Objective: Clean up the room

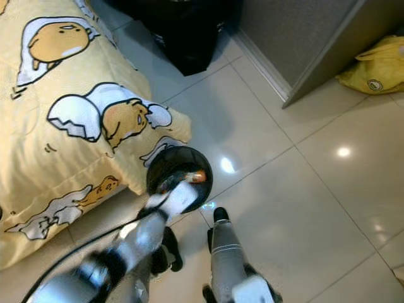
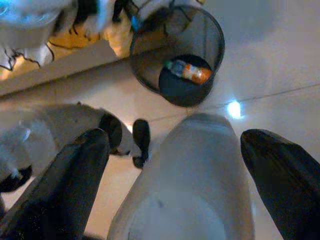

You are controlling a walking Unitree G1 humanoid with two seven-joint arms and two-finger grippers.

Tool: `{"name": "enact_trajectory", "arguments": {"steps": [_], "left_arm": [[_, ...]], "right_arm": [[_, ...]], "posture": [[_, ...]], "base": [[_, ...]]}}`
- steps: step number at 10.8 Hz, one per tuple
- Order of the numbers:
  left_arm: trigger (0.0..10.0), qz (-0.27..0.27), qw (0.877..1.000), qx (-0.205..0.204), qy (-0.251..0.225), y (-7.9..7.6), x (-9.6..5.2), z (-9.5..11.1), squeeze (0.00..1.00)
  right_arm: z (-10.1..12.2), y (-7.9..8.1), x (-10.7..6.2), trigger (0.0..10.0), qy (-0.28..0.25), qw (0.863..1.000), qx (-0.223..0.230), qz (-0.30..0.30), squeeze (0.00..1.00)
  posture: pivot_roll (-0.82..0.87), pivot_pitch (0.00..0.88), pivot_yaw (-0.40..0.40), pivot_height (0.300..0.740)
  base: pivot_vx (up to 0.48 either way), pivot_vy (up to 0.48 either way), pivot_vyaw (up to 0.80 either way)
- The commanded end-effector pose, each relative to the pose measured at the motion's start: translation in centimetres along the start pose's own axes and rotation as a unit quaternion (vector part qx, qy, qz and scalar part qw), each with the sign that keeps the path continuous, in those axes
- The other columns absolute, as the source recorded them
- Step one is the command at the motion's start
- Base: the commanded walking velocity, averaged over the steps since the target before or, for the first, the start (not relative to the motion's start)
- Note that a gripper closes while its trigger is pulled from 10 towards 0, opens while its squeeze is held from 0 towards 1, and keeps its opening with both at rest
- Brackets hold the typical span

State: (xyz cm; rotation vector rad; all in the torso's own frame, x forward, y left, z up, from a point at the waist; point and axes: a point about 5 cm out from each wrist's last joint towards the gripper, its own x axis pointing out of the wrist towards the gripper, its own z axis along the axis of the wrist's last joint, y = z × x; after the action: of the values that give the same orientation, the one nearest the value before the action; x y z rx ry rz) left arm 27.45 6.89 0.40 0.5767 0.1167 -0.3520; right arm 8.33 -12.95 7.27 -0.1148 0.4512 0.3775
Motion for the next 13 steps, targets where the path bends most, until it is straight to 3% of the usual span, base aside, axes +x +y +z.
{"name": "enact_trajectory", "arguments": {"steps": [1, 2, 3, 4, 5, 6, 7, 9, 12, 13], "left_arm": [[10.0, -0.008, 0.997, -0.081, 0.016, 0.0, -2.0, -2.1, 0.0], [10.0, 0.031, 0.987, -0.155, 0.014, 1.4, -3.4, -2.8, 0.0], [10.0, 0.083, 0.975, -0.204, 0.029, 3.2, -3.8, -3.0, 0.0], [10.0, 0.146, 0.961, -0.235, -0.013, 7.0, -3.7, -1.4, 0.0], [10.0, 0.161, 0.953, -0.249, -0.052, 8.7, -3.6, 0.2, 0.0], [10.0, 0.16, 0.945, -0.267, -0.104, 10.1, -3.6, 2.5, 0.0], [10.0, 0.18, 0.937, -0.278, -0.106, 11.1, -4.3, 3.4, 0.0], [10.0, 0.207, 0.933, -0.291, -0.048, 11.5, -2.9, 2.5, 0.0], [10.0, 0.196, 0.934, -0.3, -0.014, 11.6, -2.8, 1.8, 0.0], [10.0, 0.193, 0.939, -0.284, -0.023, 11.9, -2.6, 2.1, 0.0]], "right_arm": [[-0.6, -1.0, 0.8, 10.0, 0.01, 1.0, 0.022, -0.014, 0.0], [0.4, -3.3, 3.2, 10.0, -0.027, 0.999, 0.014, -0.04, 0.0], [1.3, -5.4, 5.0, 10.0, -0.044, 0.996, -0.018, -0.073, 0.0], [4.3, -9.5, 8.1, 10.0, -0.098, 0.984, -0.033, -0.146, 0.0], [6.1, -11.0, 9.5, 10.0, -0.131, 0.978, -0.025, -0.163, 0.0], [7.9, -11.4, 10.9, 10.0, -0.166, 0.973, -0.028, -0.157, 0.0], [9.5, -11.4, 12.4, 10.0, -0.193, 0.971, -0.034, -0.134, 0.0], [10.2, -10.2, 14.6, 10.0, -0.207, 0.974, 0.002, -0.089, 0.0], [8.7, -9.1, 15.6, 10.0, -0.19, 0.979, 0.019, -0.066, 0.0], [8.3, -9.0, 15.7, 10.0, -0.186, 0.98, 0.023, -0.062, 0.0]], "posture": [[-0.41, 0.35, 0.131, 0.74], [-0.33, 0.239, 0.121, 0.74], [-0.3, 0.184, 0.118, 0.74], [-0.22, 0.045, 0.088, 0.74], [-0.21, 0.009, 0.08, 0.74], [-0.18, 0.0, 0.07, 0.74], [-0.16, 0.0, 0.063, 0.74], [-0.14, 0.0, 0.052, 0.74], [-0.13, 0.0, 0.046, 0.74], [-0.13, 0.0, 0.045, 0.74]], "base": [[0.0, 0.0, 0.0], [0.0, 0.0, 0.0], [0.0, 0.0, 0.0], [0.0, 0.0, 0.0], [0.0, 0.0, 0.0], [0.0, 0.48, 0.0], [0.0, 0.48, 0.73], [0.0, 0.478, 0.61], [0.0, 0.442, 0.57], [0.0, 0.458, 0.56]]}}
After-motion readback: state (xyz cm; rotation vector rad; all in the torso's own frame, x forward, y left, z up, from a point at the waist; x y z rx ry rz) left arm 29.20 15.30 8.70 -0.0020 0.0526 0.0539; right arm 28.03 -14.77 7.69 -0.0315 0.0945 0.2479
